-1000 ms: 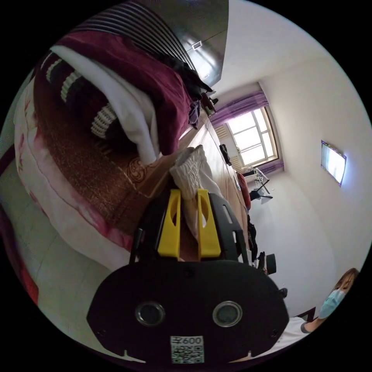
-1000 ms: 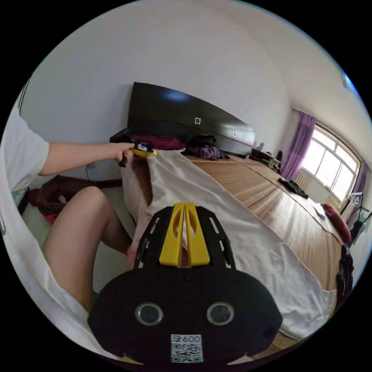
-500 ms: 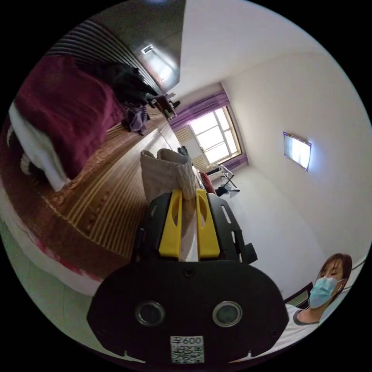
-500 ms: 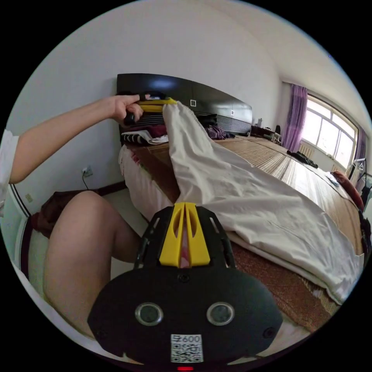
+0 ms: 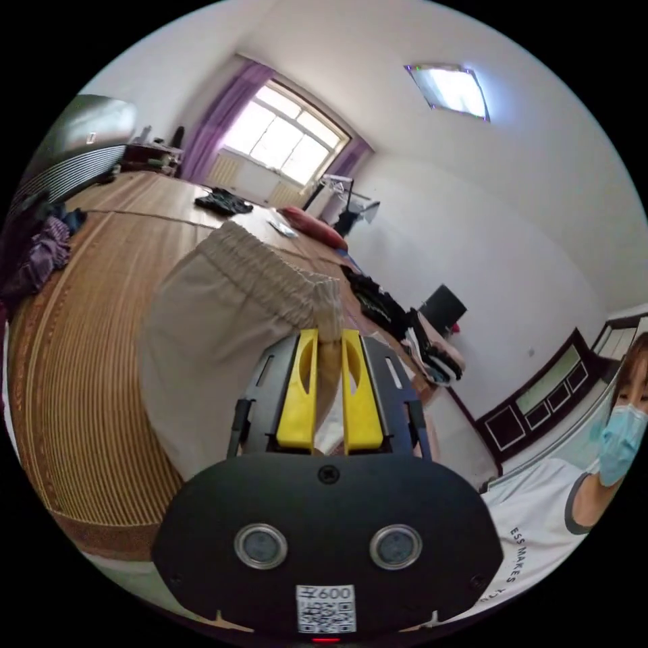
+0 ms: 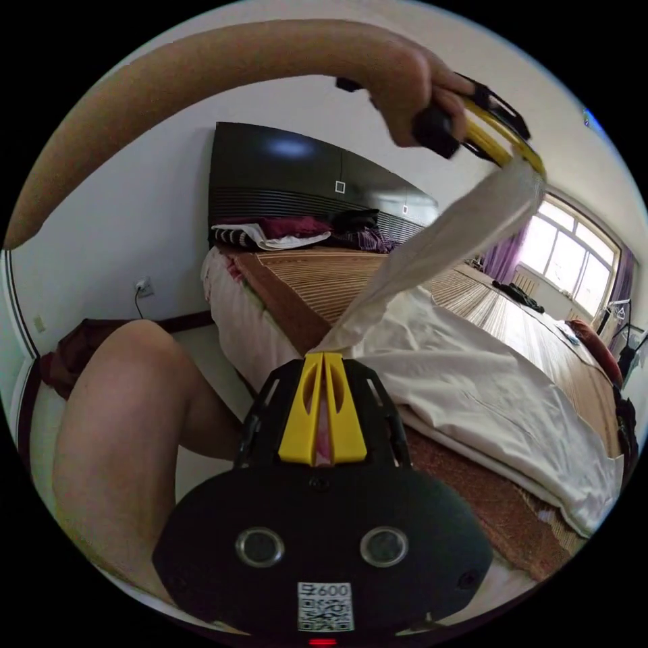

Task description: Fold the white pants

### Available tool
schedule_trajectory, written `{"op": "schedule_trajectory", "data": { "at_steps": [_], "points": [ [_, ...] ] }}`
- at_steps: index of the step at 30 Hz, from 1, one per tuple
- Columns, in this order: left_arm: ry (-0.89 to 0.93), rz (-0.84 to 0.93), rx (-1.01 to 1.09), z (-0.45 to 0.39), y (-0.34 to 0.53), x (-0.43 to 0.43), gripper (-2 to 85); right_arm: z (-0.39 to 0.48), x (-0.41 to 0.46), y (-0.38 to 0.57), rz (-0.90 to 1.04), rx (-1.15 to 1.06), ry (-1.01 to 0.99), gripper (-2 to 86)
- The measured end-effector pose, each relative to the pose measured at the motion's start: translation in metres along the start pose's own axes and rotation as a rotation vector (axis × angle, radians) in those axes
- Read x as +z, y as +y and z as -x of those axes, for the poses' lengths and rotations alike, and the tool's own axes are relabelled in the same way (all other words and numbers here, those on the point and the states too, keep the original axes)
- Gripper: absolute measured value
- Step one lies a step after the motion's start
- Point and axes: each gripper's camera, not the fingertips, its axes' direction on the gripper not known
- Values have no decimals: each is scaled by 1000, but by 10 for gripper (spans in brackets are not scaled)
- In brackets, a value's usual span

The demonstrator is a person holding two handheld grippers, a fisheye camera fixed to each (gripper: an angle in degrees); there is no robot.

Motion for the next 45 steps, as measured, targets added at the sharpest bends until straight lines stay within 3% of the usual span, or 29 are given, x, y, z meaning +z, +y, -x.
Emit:
{"op": "schedule_trajectory", "data": {
  "at_steps": [5, 11, 15, 17, 19, 22, 24, 29, 33, 36, 40, 45],
  "points": [
    [-50, 281, 69, 3, 108, 196, 22, -33, -11, -12, -42, 38, -40, -9],
    [-41, 464, 60, 49, 253, 338, 21, -73, -30, -25, -118, -12, -42, -8],
    [-30, 440, 61, 79, 319, 361, 27, -109, -96, -16, -225, 20, 91, -8],
    [-23, 417, 70, 97, 362, 371, 34, -165, -152, -13, -284, 130, 184, -8],
    [-38, 386, 119, 102, 395, 379, 40, -221, -185, -22, -251, 169, 138, -8],
    [-140, 404, 267, 99, 450, 401, 51, -322, -231, -39, -204, 384, 301, -8],
    [-219, 427, 369, 95, 486, 416, 60, -382, -261, -43, -242, 497, 288, -8],
    [-433, 529, 647, 85, 628, 482, 128, -536, -264, -78, -103, 702, 166, 1],
    [-555, 337, 820, 78, 714, 466, 131, -618, -256, -102, -137, 804, 13, 61],
    [-603, 235, 800, 101, 750, 432, 129, -674, -232, -133, -88, 815, -135, 82],
    [-692, 295, 655, 180, 759, 411, 145, -705, -163, -172, 203, 791, -277, 108],
    [-693, 287, 461, 265, 777, 372, 147, -691, -150, -195, 211, 724, -199, 103]
  ]
}}
